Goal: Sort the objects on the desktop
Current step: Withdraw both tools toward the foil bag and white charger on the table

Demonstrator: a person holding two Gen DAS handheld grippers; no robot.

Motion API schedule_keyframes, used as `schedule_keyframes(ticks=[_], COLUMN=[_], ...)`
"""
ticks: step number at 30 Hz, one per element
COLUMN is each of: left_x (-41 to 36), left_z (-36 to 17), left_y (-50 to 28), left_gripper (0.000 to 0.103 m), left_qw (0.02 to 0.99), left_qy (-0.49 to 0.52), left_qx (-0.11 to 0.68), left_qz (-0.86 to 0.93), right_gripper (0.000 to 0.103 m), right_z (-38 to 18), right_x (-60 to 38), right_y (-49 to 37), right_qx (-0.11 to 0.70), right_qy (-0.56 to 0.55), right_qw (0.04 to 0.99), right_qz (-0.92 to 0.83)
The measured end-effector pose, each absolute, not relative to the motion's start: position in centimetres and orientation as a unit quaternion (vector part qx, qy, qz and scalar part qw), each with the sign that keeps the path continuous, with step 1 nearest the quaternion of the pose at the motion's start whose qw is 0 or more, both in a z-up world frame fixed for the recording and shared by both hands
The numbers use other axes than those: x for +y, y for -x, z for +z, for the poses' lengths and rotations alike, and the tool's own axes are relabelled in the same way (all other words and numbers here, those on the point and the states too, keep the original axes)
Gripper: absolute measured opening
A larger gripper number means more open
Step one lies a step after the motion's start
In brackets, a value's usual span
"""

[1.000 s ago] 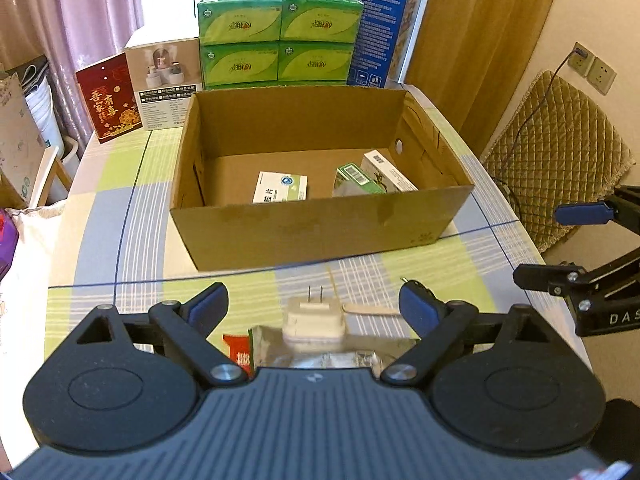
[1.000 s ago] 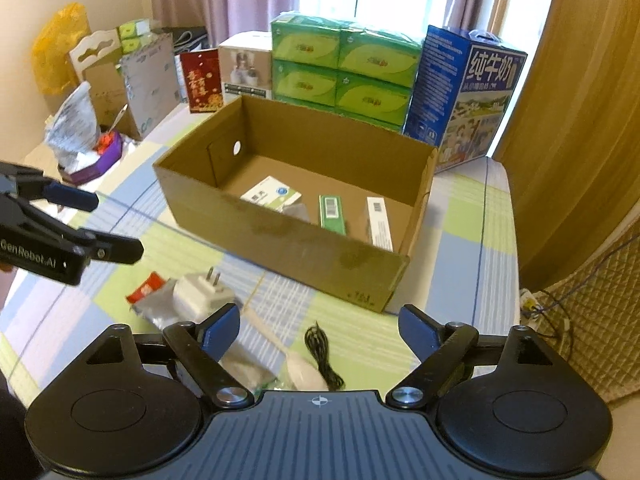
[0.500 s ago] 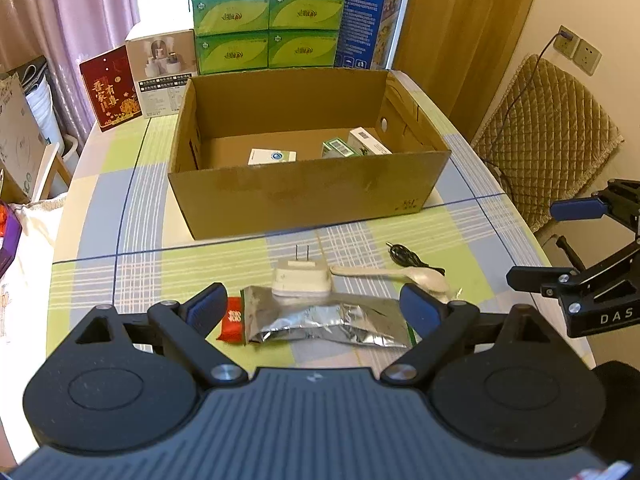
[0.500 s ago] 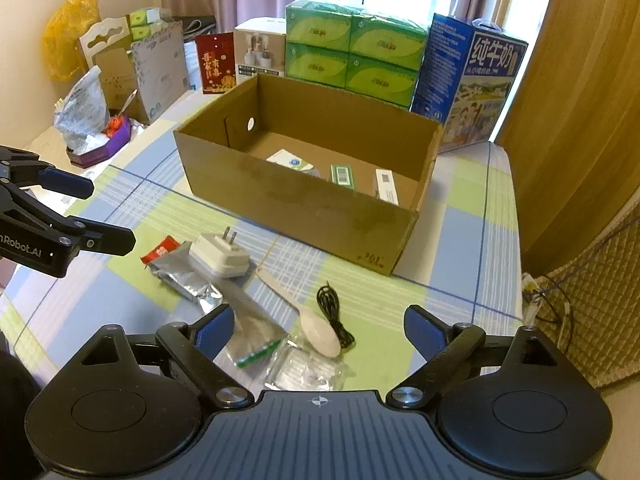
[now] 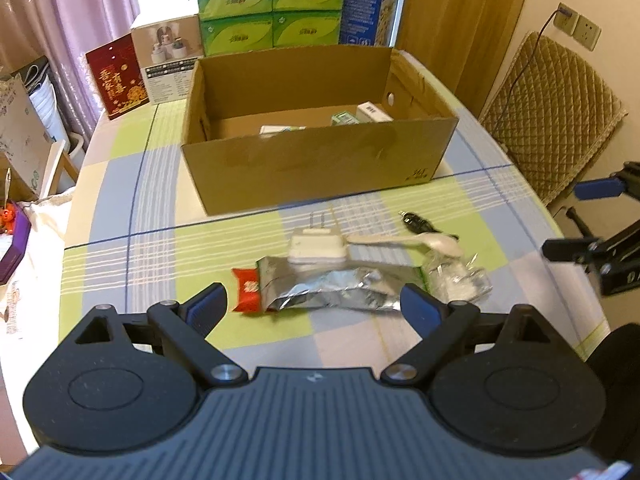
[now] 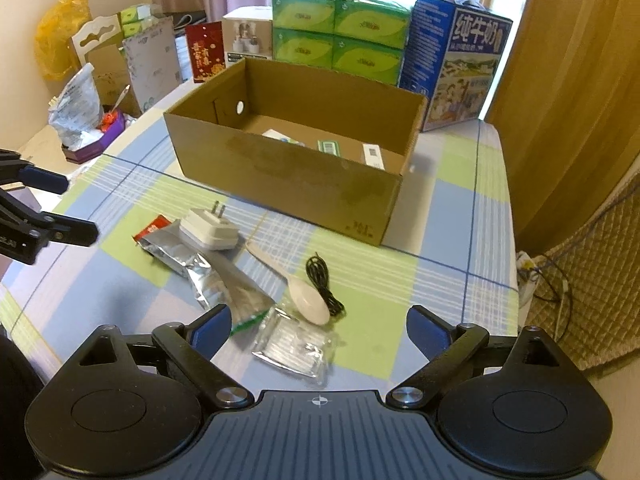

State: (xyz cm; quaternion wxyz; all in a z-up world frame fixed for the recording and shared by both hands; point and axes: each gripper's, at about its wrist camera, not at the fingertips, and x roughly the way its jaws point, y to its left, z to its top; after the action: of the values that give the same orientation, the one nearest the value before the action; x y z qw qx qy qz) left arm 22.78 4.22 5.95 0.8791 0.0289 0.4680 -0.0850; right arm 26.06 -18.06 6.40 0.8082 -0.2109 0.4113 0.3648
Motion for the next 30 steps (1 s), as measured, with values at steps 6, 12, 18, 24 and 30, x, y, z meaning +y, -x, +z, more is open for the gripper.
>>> schedule_keyframes(ticks=[6, 12, 18, 24, 30], left_x=[5.2, 4.6, 3.5, 2.5, 1.8], left_z=[5.1, 3.8, 1.7, -0.7, -2.3], left_y=[-22.4, -22.0, -22.1, -22.8, -24.3], left_gripper=[0.091, 0.091, 0.088, 0.084, 0.077], left_qw=[0.875, 0.867, 0.855, 0.841, 0.834], left_qy=[-0.042, -0.088, -0.132, -0.156, -0.183], left_qx=[0.475, 0.478, 0.482, 0.49, 0.48], left_qz=[-0.085, -0.112, -0.14, -0.165, -0.201], right_gripper=[0.092, 0.092, 0.092, 0.092, 0.092], right_z=[5.4, 4.2, 2.6, 0.2, -2.2], right_x=[-18.5, -18.5, -18.3, -17.8, -17.3], right_y=[-26.1, -26.2, -26.7, -27.2, -28.1], right_qx=[0.42, 0.425, 0.43, 0.448, 0.472], right_qy=[0.214, 0.226, 0.248, 0.267, 0.261], right_qw=[0.802, 0.791, 0.779, 0.756, 0.743], right_qz=[0.367, 0.377, 0.383, 0.395, 0.397])
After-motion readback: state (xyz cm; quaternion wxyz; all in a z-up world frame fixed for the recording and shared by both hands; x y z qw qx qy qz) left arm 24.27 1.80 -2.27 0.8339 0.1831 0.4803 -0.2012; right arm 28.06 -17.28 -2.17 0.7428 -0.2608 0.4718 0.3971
